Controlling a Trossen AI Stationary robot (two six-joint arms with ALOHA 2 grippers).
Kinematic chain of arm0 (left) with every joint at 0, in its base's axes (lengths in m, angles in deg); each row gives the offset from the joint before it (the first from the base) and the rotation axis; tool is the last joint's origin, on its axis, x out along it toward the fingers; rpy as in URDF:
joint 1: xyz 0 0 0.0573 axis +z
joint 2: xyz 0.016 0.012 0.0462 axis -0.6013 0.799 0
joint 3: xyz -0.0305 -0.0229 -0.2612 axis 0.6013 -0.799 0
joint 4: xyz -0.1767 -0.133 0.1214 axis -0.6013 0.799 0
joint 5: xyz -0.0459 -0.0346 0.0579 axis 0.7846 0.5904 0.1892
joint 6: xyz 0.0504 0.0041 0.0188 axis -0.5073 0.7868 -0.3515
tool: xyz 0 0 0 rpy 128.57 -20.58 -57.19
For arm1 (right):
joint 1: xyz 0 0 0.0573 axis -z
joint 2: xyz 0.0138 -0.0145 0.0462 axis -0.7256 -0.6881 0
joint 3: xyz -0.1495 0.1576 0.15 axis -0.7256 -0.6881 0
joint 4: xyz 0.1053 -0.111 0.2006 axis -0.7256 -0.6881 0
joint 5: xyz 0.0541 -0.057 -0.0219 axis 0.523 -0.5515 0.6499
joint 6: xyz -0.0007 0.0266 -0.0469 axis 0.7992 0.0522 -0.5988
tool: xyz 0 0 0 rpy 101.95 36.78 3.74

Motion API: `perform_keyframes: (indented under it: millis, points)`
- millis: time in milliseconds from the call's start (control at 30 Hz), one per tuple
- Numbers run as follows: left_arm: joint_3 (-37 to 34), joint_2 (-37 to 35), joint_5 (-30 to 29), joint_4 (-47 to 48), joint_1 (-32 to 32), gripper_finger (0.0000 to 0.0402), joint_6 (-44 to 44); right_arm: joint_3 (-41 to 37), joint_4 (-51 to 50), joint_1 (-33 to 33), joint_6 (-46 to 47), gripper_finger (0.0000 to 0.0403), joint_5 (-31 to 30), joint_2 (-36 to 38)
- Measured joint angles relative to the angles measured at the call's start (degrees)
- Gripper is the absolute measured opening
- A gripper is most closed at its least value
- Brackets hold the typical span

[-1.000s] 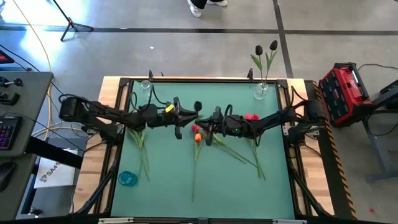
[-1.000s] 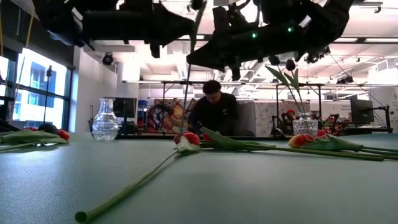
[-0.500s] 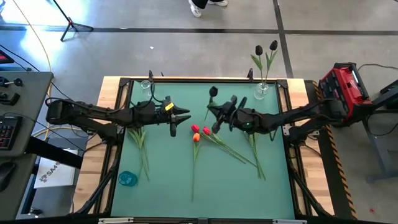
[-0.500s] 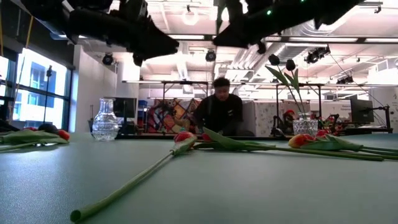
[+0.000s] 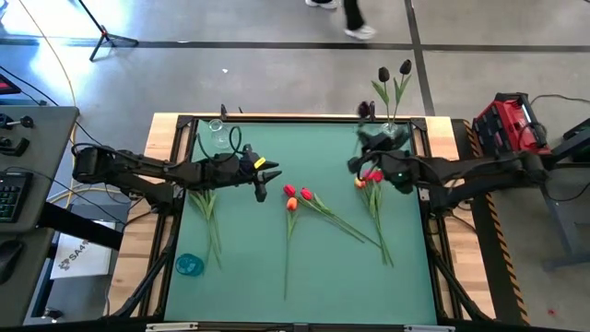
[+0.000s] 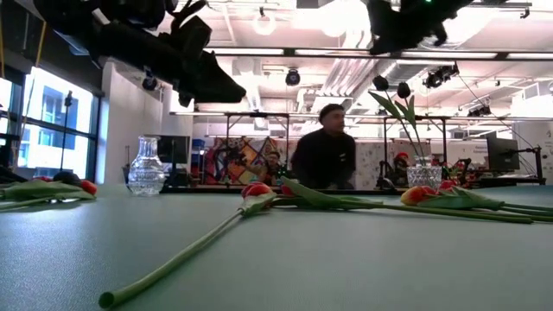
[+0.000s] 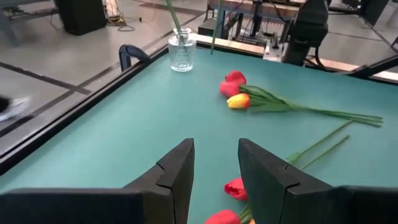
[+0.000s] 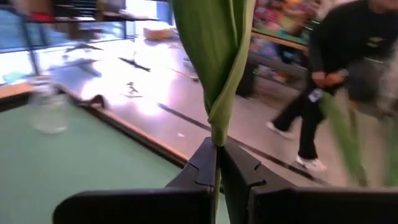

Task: Sort flowers into vase by color
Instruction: Put the black tulip into the right transparent vase

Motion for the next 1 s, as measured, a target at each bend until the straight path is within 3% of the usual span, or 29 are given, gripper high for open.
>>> perform_keyframes:
  millis: [133, 300, 467, 767, 1000]
  points:
    - [0.00, 0.00, -0.25, -0.26, 0.02, 0.0115, 0.00, -0.61, -7.42, 2.52, 5.64, 0.0000, -1.45, 4.40]
    - [0.00, 0.00, -0.25, -0.92, 0.02, 0.0115, 0.05, -3.33, -12.41, 6.80, 6.79, 0.0000, -11.37, 7.21]
    - [0.00, 0.00, -0.40, -1.11, 0.02, 0.0115, 0.11, -3.67, -11.97, 13.64, 5.30, 0.0000, -12.09, 7.99]
    - [0.00, 0.00, -0.43, -2.19, 0.02, 0.0115, 0.08, -3.72, -5.38, 29.36, -0.76, 0.0000, 1.20, 7.96]
    - [0.00, 0.00, -0.44, -1.77, 0.00, 0.0115, -0.50, -3.72, 0.81, 38.01, -4.49, 0.0000, 12.11, 7.36]
